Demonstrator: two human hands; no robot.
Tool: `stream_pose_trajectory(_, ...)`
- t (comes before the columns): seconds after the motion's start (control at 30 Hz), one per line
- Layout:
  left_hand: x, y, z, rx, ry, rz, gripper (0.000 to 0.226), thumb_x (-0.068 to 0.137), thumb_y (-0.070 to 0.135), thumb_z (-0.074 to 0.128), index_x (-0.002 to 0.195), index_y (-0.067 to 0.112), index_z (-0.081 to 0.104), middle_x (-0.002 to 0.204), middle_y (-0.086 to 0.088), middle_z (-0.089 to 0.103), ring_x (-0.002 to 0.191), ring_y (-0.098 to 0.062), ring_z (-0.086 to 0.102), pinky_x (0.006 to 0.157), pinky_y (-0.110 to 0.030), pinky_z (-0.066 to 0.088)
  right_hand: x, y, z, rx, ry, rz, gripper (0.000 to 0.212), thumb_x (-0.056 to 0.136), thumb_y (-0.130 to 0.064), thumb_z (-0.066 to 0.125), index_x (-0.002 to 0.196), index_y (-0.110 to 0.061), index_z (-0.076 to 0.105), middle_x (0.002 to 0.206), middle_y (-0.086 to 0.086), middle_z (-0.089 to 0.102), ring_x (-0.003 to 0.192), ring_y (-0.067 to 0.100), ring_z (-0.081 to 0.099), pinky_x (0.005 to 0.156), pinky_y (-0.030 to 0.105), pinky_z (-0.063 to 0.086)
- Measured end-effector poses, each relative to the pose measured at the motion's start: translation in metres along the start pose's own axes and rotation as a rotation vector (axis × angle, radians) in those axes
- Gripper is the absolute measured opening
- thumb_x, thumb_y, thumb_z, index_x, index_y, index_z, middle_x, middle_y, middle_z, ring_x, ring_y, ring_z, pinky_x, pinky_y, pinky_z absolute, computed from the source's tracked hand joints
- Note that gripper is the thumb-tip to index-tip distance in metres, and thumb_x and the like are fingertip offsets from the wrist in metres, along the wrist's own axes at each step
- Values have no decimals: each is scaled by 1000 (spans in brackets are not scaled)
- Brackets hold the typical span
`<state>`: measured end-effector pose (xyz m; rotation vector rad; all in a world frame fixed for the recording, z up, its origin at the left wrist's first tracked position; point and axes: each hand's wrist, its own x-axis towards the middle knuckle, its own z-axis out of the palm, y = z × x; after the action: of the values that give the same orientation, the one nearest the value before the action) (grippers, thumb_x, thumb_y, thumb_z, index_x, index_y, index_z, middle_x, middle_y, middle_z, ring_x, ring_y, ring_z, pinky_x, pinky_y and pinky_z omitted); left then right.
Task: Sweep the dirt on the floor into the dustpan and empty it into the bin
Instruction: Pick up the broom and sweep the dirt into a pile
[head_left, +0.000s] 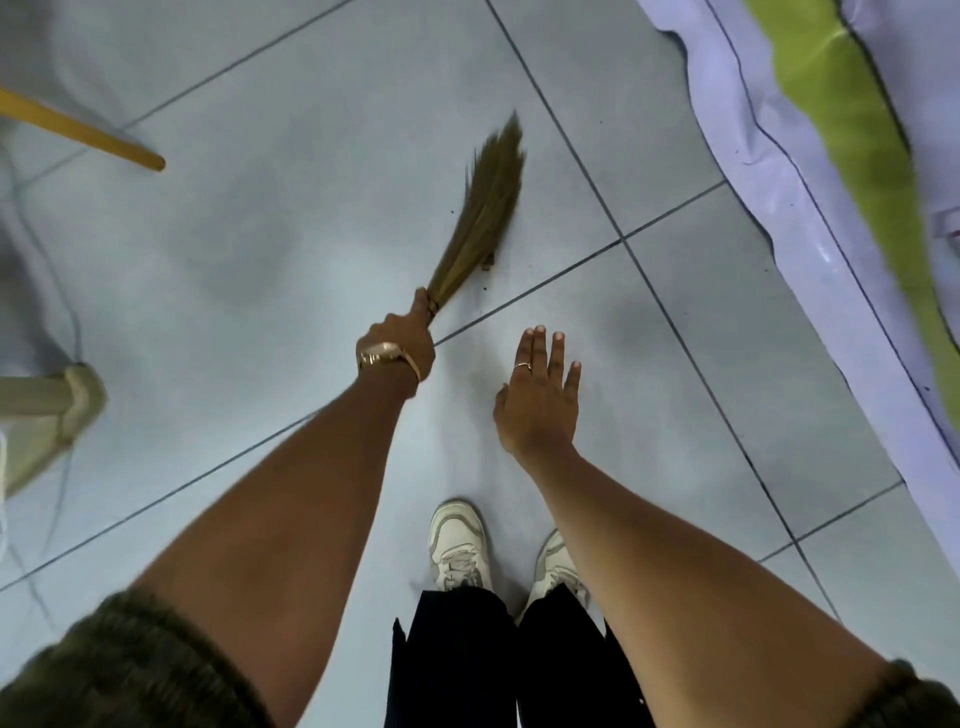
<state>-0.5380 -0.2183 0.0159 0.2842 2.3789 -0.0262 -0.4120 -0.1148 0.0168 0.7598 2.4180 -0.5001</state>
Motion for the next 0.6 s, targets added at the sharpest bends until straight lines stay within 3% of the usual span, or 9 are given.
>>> stream_pose_trajectory(0.17, -71, -14, 14, 37, -27, -16, 60, 101, 26, 33, 155, 31, 5, 123, -18, 60, 107, -38, 60, 85, -42, 48, -40, -3, -15, 9, -28, 24, 69, 101, -30, 37, 153, -9, -3, 163, 8, -6, 150, 29, -10, 123, 47, 4)
stream_pose_trajectory(0.3, -120, -29, 20, 0, 90, 25, 62, 101, 32, 35, 155, 29, 3, 113, -18, 64, 95, -39, 64, 74, -43, 50, -71, -3, -17, 39, -30, 35, 68, 101, -29, 36, 153, -9, -3, 163, 8, -5, 150, 28, -9, 122, 47, 3)
stream_pose_trajectory(0.47, -111, -39, -5, -135, 137, -127, 61, 101, 36, 36, 154, 32, 6, 125, -31, 54, 109, -49, 56, 89, -49, 46, -88, 4, -3, 74, -33, 46, 68, 99, -23, 37, 152, -7, -3, 163, 8, -4, 150, 28, -9, 123, 48, 5)
stream_pose_trajectory(0.6, -62, -40, -19, -129, 61, -224, 60, 100, 32, 37, 154, 30, 10, 137, -28, 45, 123, -47, 48, 99, -49, 41, -86, 9, 9, 64, -21, 32, 68, 98, -22, 38, 153, -6, -1, 163, 9, -2, 150, 28, -7, 123, 50, 6)
